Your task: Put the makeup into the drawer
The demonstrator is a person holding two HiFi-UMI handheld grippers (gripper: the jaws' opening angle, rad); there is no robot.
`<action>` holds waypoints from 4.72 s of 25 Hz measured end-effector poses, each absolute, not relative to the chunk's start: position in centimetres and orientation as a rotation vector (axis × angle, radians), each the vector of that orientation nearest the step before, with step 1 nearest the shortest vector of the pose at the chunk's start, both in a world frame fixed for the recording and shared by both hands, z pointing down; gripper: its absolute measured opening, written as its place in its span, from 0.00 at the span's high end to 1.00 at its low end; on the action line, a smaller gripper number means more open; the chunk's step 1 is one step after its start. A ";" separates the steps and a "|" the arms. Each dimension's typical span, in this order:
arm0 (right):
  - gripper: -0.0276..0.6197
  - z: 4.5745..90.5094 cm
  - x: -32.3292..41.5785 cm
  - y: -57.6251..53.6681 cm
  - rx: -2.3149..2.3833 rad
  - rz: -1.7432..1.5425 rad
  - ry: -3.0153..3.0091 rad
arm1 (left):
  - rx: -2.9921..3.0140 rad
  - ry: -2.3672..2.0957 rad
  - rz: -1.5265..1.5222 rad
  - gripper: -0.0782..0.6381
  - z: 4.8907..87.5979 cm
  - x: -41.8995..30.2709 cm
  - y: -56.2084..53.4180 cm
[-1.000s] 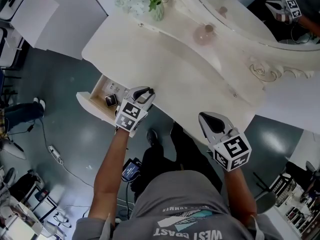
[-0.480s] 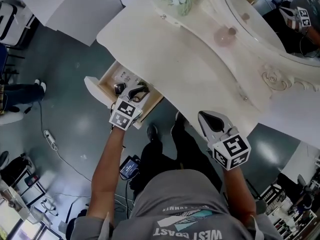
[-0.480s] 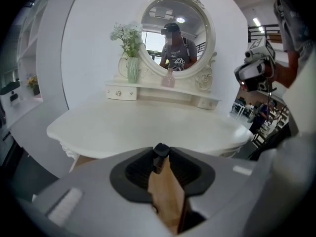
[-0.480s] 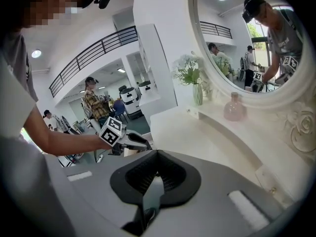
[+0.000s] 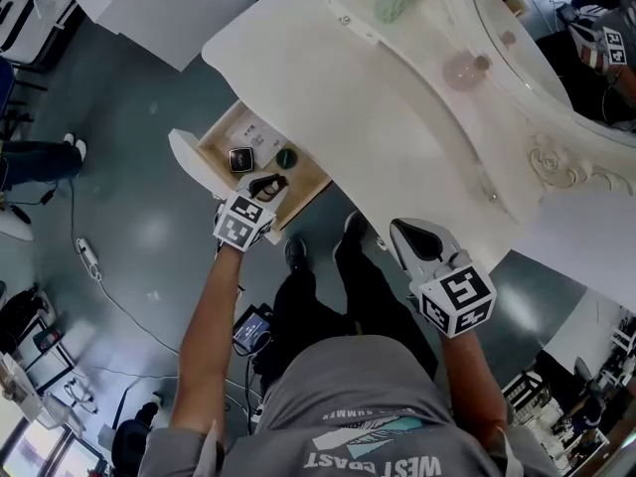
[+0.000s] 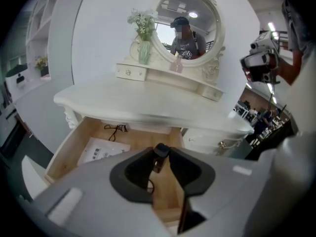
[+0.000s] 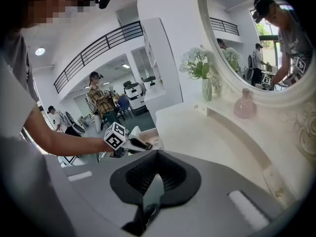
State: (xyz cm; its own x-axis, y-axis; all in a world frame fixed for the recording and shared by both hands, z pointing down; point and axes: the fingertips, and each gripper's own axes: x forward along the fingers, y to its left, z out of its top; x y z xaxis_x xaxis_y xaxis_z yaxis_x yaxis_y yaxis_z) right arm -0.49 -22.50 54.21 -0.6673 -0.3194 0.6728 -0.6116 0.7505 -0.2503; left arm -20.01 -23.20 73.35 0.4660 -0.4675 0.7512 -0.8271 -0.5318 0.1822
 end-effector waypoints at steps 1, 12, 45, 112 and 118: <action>0.95 54.3 -0.5 -22.4 0.691 0.620 -2.327 | 2.171 -1.067 0.887 0.75 73.9 -20.0 -23.0; 0.95 55.8 0.5 -22.2 0.678 0.640 -2.292 | 2.128 -0.990 0.989 0.75 78.3 -19.0 -22.7; 0.95 55.7 -0.1 -23.0 0.692 0.648 -2.296 | 2.150 -0.814 1.225 0.73 79.9 -18.3 -23.2; 0.96 36.9 -5.0 -12.9 0.784 0.122 -2.554 | 2.937 -1.360 0.700 0.89 32.8 -19.7 -10.4; 0.96 36.9 -5.4 -12.4 0.777 0.123 -2.545 | 2.917 -1.357 0.715 0.89 33.3 -20.3 -9.9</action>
